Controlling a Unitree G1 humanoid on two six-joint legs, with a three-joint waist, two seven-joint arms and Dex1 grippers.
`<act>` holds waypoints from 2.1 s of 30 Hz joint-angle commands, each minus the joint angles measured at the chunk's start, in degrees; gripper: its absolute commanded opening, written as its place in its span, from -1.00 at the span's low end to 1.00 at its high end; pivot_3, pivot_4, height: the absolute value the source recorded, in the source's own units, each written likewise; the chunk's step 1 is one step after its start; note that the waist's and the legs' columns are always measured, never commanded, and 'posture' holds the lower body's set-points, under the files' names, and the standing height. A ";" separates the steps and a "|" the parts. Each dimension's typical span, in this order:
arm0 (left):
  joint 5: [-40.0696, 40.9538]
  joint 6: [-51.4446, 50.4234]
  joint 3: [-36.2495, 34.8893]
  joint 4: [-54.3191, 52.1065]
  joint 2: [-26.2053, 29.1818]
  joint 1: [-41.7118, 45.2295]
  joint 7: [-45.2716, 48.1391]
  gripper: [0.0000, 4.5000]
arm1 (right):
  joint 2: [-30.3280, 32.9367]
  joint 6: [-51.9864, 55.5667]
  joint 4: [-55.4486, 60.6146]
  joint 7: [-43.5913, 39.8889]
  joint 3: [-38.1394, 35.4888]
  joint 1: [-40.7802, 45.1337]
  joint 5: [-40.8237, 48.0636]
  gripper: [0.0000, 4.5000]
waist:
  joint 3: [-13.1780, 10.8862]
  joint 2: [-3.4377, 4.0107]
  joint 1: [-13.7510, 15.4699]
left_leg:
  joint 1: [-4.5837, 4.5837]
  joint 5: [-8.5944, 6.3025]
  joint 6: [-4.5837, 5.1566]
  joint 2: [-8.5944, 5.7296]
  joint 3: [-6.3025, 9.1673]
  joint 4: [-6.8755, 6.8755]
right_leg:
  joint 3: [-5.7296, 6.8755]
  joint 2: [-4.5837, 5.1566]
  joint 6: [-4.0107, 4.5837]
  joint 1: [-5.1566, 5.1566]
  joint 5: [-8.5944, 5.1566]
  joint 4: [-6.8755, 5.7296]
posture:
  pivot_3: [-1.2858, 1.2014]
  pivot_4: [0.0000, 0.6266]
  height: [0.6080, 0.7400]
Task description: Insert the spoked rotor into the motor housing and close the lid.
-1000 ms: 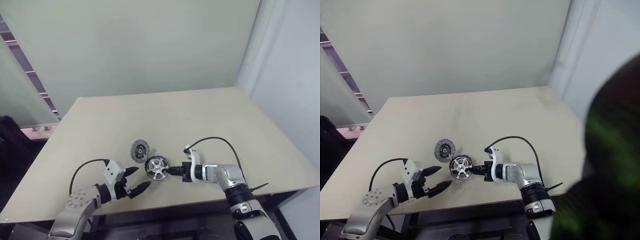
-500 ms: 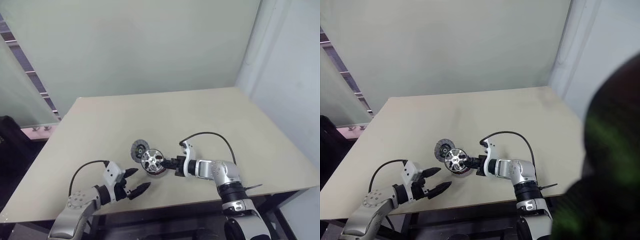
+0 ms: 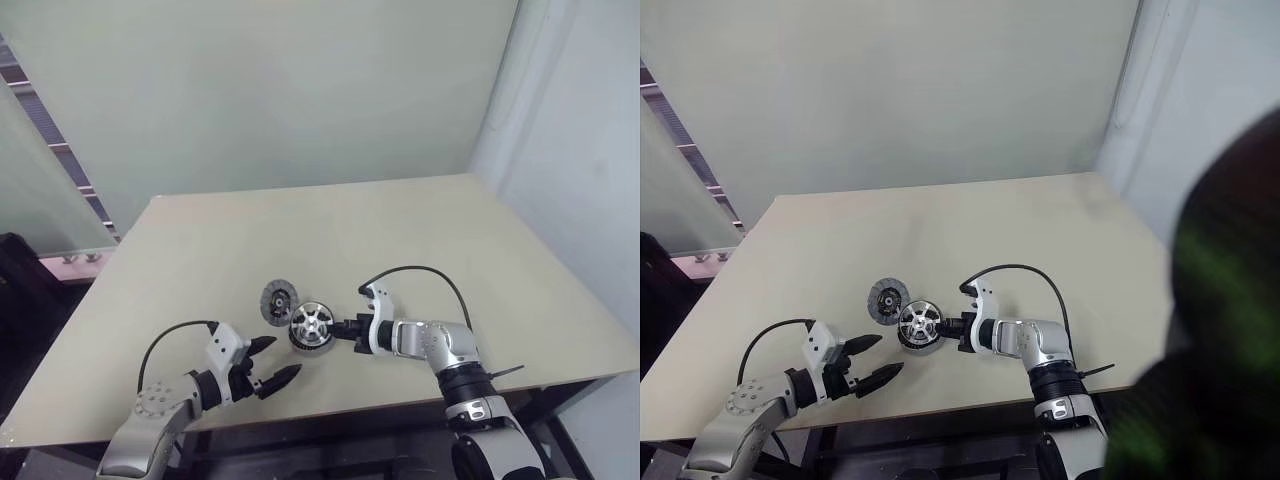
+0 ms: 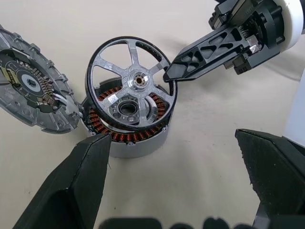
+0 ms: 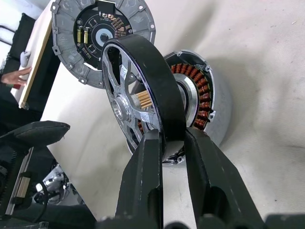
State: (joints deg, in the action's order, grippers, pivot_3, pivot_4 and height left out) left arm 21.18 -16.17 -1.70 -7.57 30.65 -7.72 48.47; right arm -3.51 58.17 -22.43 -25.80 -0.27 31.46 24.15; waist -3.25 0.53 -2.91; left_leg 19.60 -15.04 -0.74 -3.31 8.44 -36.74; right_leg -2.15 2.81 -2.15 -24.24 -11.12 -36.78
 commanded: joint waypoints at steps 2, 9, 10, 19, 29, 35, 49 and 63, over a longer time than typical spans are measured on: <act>0.28 0.98 -0.82 -1.55 0.07 0.41 -0.16 1.00 | -0.90 -0.27 1.13 -0.21 1.00 1.61 0.26 -0.85 | 0.00 0.00 0.00 | 0.00 0.00 0.00 0.00 0.00 0.00 | 0.00 0.00 0.00 0.00 0.00 0.00 | 0.03 -1.00 1.00; 0.30 1.09 -0.85 -1.57 -0.13 0.33 -0.27 1.00 | -1.21 -0.60 0.33 0.00 2.19 1.82 -0.35 -0.85 | 0.00 0.00 0.00 | 0.00 0.00 0.00 0.00 0.01 0.02 | 0.00 0.00 0.00 -0.01 0.01 0.00 | 0.03 -1.00 1.00; 0.30 1.10 -0.86 -1.56 -0.16 0.34 -0.30 1.00 | -1.25 -0.73 0.13 0.06 2.22 1.88 -0.44 -0.85 | 0.00 0.00 0.00 | 0.00 0.00 0.00 0.00 0.01 0.02 | 0.00 0.00 0.00 -0.01 0.00 0.00 | 0.03 -1.00 1.00; 0.23 1.27 -0.80 -1.33 -0.37 0.48 -0.56 1.00 | -0.93 -0.74 0.57 0.03 2.26 2.35 -0.75 -0.14 | 0.00 0.00 0.00 | 0.00 0.00 0.00 0.00 0.00 -0.01 | 0.00 0.00 0.00 -0.01 0.01 0.00 | 0.03 -1.00 1.00; 0.13 1.42 -0.46 -1.01 -0.57 0.95 -0.38 1.00 | 0.74 2.16 6.90 -0.04 0.71 2.58 0.86 0.99 | 0.00 0.01 0.02 | 0.01 0.00 0.00 -0.01 0.00 -0.03 | 0.00 0.00 0.00 0.02 0.01 0.01 | 0.03 -1.00 1.00; 0.17 1.46 -0.54 -0.83 -0.53 1.05 -0.35 1.00 | 4.91 -3.91 13.97 1.24 3.31 2.26 -3.06 0.92 | 0.00 0.00 0.02 | 0.02 0.00 0.00 -0.01 0.01 -0.02 | 0.00 0.00 0.00 0.00 0.01 0.01 | 0.03 -1.00 1.00; 0.61 1.07 -2.00 -1.42 0.22 0.70 -0.64 1.00 | -3.31 -35.14 -7.49 2.45 16.34 -0.34 -17.21 -0.99 | 0.00 -0.01 0.04 | -0.01 0.00 -0.01 -0.02 0.02 0.08 | -0.04 0.00 0.01 -0.02 0.01 0.02 | 0.03 -1.00 1.00; 0.67 1.56 -2.91 -0.73 -0.43 0.02 -1.07 1.00 | 2.73 -31.74 -0.47 -6.83 19.62 1.85 -20.32 -0.99 | 0.01 -0.01 0.01 | -0.05 0.00 -0.01 -0.01 0.01 0.04 | -0.07 -0.03 0.01 0.02 0.02 0.00 | 0.03 -1.00 1.00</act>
State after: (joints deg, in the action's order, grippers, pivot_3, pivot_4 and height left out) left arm 21.24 -15.60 -3.36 -7.52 30.21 -8.48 47.53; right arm -1.18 25.47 -27.40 -30.40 18.34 31.15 4.36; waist -3.24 0.52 -2.90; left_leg 19.56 -15.04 -0.75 -3.32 8.45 -36.70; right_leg -2.22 2.78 -2.13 -24.22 -11.11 -36.77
